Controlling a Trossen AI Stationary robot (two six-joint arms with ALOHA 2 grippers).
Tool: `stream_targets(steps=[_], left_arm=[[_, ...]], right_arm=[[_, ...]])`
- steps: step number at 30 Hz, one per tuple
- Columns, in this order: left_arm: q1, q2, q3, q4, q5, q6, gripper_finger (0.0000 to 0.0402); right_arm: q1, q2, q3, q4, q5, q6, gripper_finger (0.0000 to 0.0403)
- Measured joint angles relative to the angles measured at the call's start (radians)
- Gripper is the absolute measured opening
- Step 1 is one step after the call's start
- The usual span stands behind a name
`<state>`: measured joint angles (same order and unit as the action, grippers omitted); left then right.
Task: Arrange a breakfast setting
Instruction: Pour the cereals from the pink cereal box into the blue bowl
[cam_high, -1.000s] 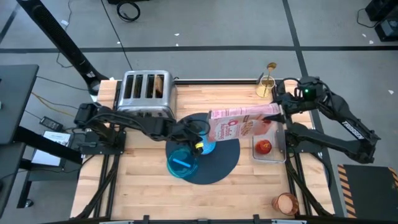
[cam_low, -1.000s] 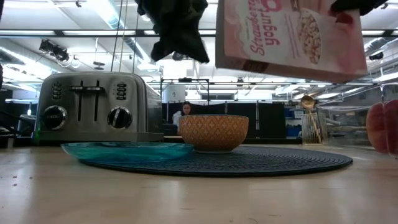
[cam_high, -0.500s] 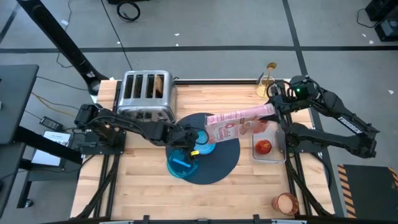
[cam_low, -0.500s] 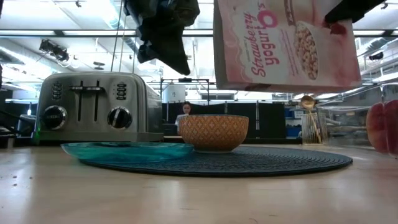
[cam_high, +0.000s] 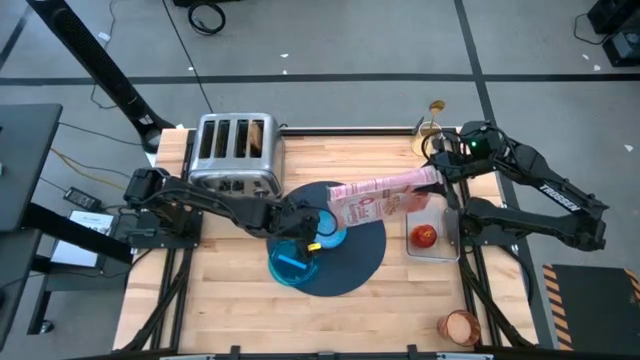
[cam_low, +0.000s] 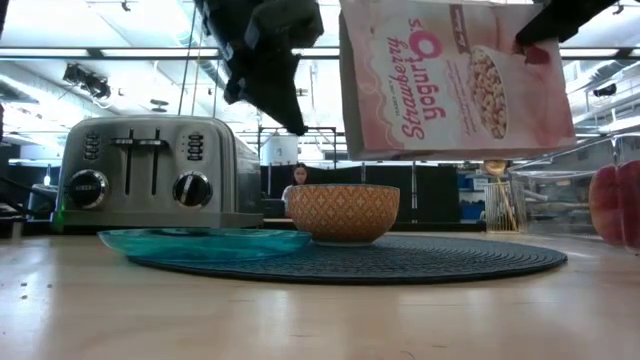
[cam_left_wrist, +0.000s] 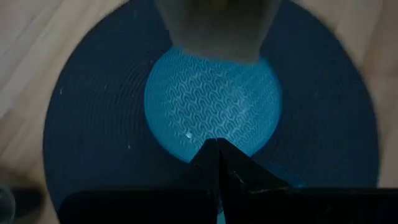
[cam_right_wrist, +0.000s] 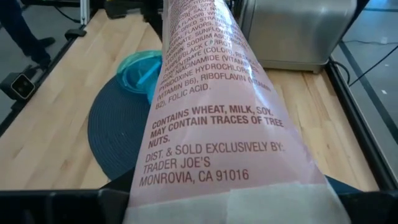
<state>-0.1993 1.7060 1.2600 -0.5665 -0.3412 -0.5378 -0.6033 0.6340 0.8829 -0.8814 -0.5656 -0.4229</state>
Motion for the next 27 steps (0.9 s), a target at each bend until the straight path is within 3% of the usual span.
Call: stream_targets(steps=[9,19,27], left_arm=[[-0.02,0.001,-0.153,0.233,0.029,-0.082,0.0001],[-0.021,0.0,-0.157,0.242,0.031,-0.088,0.0003],[-0.016,0.0,-0.157,0.262,0.031,-0.106,0.0004]], right_arm=[[0.002,0.027,0.0,0.017,-0.002,-0.004,0.0195],[0.017,0.076,0.047,-0.029,0.0,0.051,0.0195],[0.05,0.108,0.093,-0.079,0.061,0.061,0.0195]])
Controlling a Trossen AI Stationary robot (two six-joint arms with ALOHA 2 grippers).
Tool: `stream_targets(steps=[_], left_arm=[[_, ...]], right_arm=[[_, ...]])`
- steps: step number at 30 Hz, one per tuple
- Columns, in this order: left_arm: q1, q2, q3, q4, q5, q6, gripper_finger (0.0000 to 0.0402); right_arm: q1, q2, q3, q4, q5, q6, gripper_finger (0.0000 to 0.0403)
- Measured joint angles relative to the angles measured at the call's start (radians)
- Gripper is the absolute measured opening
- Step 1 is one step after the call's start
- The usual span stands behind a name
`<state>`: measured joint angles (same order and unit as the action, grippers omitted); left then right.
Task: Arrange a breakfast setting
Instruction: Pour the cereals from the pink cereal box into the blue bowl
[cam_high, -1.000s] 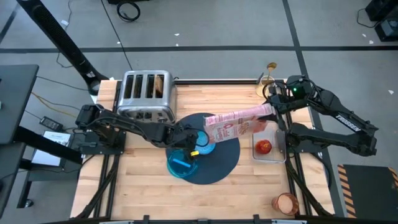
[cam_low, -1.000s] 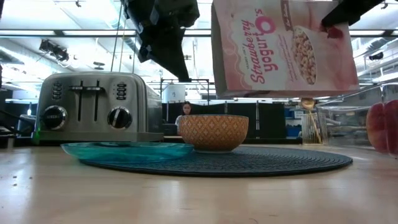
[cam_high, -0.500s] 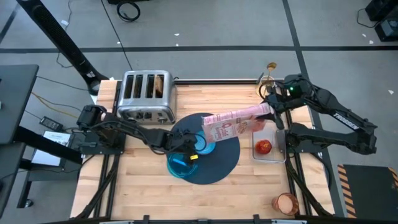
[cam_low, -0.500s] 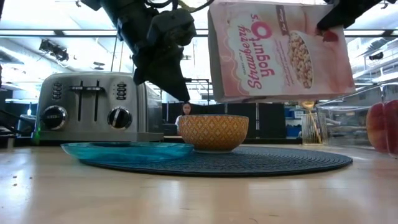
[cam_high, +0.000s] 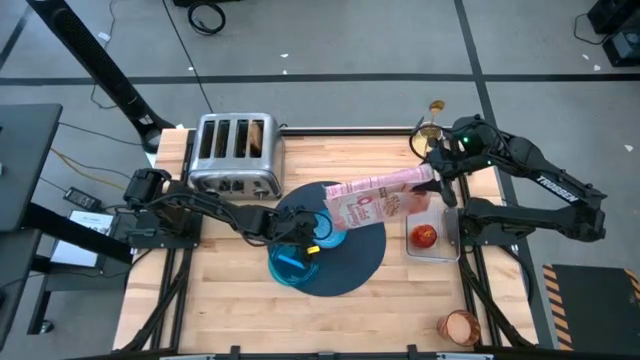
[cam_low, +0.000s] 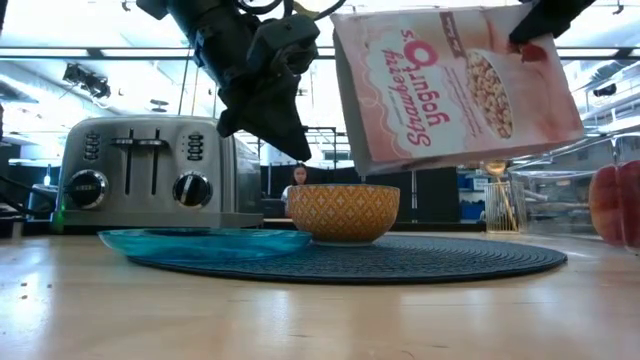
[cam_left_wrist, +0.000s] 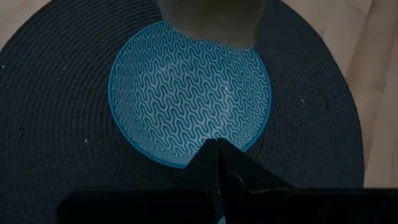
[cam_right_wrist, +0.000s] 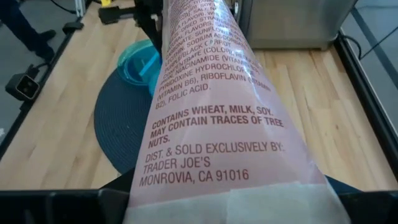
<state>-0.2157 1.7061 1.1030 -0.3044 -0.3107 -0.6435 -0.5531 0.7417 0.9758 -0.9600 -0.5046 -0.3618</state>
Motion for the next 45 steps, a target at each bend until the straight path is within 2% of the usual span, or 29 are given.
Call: stream_targets(steps=[17,34,45], left_arm=[[-0.01,0.0,0.0,0.01,0.014,-0.027,0.0006],[-0.011,-0.001,0.001,0.009,0.033,-0.028,0.0006],[-0.011,-0.055,0.002,-0.008,0.045,-0.032,0.0006]], right_arm=[[0.089,0.042,0.006,0.009,0.067,0.011,0.0194],[0.109,0.078,0.057,-0.001,0.109,-0.008,0.0193],[0.157,0.107,0.057,0.005,0.143,-0.008,0.0192]])
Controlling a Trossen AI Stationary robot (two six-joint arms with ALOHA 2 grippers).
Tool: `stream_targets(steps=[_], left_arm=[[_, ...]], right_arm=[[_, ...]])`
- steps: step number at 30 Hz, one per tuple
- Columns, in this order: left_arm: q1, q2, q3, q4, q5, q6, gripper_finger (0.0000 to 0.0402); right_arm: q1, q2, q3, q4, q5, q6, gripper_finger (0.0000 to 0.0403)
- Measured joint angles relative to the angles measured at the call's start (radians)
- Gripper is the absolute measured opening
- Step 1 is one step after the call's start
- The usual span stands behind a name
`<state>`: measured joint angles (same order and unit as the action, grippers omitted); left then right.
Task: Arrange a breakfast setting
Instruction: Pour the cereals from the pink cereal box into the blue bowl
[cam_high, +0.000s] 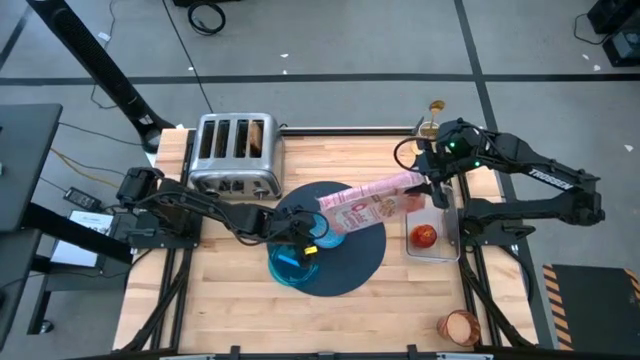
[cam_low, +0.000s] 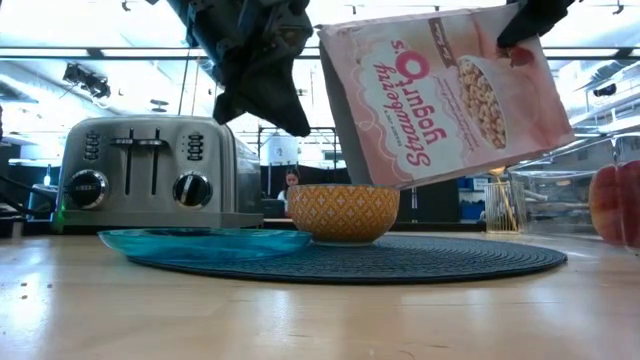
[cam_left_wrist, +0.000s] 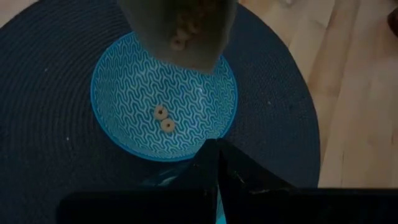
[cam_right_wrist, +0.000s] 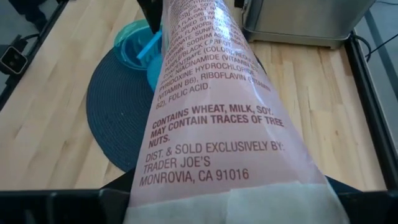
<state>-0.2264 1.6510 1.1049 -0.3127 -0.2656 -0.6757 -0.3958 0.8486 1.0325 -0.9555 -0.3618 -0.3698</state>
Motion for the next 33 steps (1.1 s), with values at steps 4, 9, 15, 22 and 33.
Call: stream_targets(steps=[4,9,15,22,33], left_arm=[[-0.001,0.0,0.0,0.0,0.001,-0.012,0.0006],[0.0,0.001,0.0,0.0,0.001,-0.015,0.0006],[0.0,0.001,0.0,0.0,0.001,-0.02,0.0006],[0.0,0.001,0.0,0.001,0.001,-0.02,0.0006],[0.0,0.002,0.0,0.002,0.002,-0.02,0.0006]], right_arm=[[0.009,0.005,0.0,0.004,0.007,0.001,0.0192],[0.009,0.007,0.0,0.005,0.01,0.003,0.0192],[0.009,0.007,0.0,0.012,0.021,0.003,0.0191],[0.009,0.007,0.0,0.012,0.021,0.004,0.019],[0.009,0.007,0.0,0.033,0.027,-0.005,0.0188]])
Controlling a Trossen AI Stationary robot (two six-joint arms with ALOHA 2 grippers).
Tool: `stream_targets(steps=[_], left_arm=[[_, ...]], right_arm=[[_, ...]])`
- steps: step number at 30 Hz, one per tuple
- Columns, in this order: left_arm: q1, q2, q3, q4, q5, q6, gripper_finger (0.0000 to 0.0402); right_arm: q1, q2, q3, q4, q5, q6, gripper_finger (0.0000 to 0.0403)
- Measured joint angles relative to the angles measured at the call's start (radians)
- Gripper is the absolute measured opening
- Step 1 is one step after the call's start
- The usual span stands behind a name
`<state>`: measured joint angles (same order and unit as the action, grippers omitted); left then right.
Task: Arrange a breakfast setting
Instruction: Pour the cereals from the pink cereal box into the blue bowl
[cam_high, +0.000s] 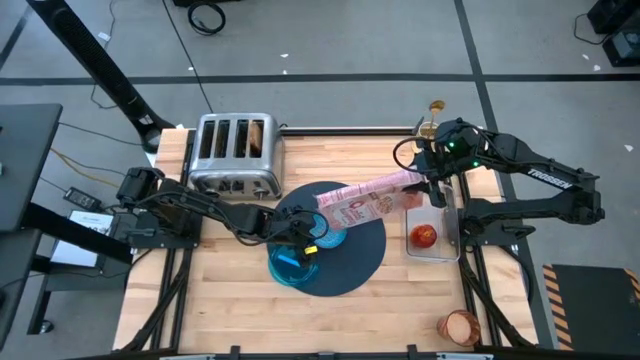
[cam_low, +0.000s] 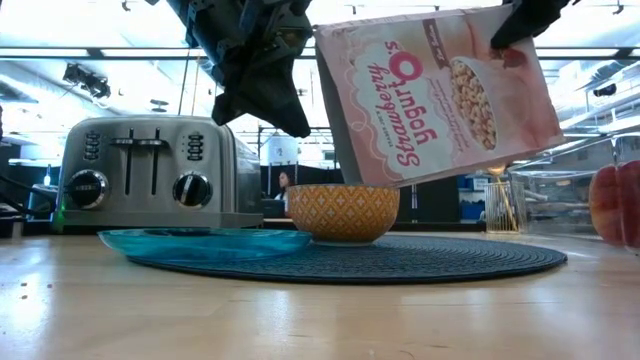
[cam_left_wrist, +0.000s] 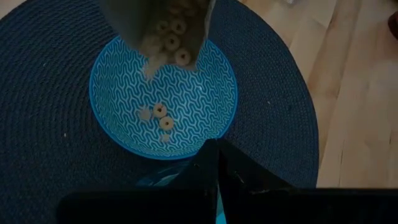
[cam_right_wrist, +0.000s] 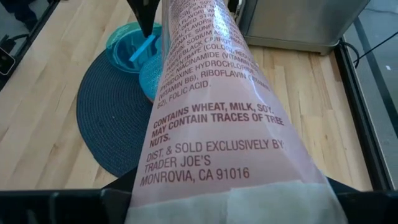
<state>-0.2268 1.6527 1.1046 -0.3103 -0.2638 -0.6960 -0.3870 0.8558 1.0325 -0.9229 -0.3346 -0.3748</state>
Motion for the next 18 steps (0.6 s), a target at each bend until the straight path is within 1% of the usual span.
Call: stream_targets(steps=[10,12,15,18], left_arm=[[0.0,0.0,0.0,-0.001,0.008,0.0,0.0006],[0.0,0.0,0.0,-0.001,0.008,0.0,0.0006],[0.0,0.0,0.0,-0.001,0.012,0.0,0.0006],[0.0,0.0,0.0,-0.001,0.016,0.0,0.0006]], right_arm=[[0.005,0.0,0.0,0.009,-0.042,-0.008,0.0188],[0.006,0.0,0.0,0.004,-0.022,-0.01,0.0188],[0.01,0.0,0.0,0.004,-0.034,-0.01,0.0188],[0.016,0.0,0.0,0.001,-0.023,-0.01,0.0188]])
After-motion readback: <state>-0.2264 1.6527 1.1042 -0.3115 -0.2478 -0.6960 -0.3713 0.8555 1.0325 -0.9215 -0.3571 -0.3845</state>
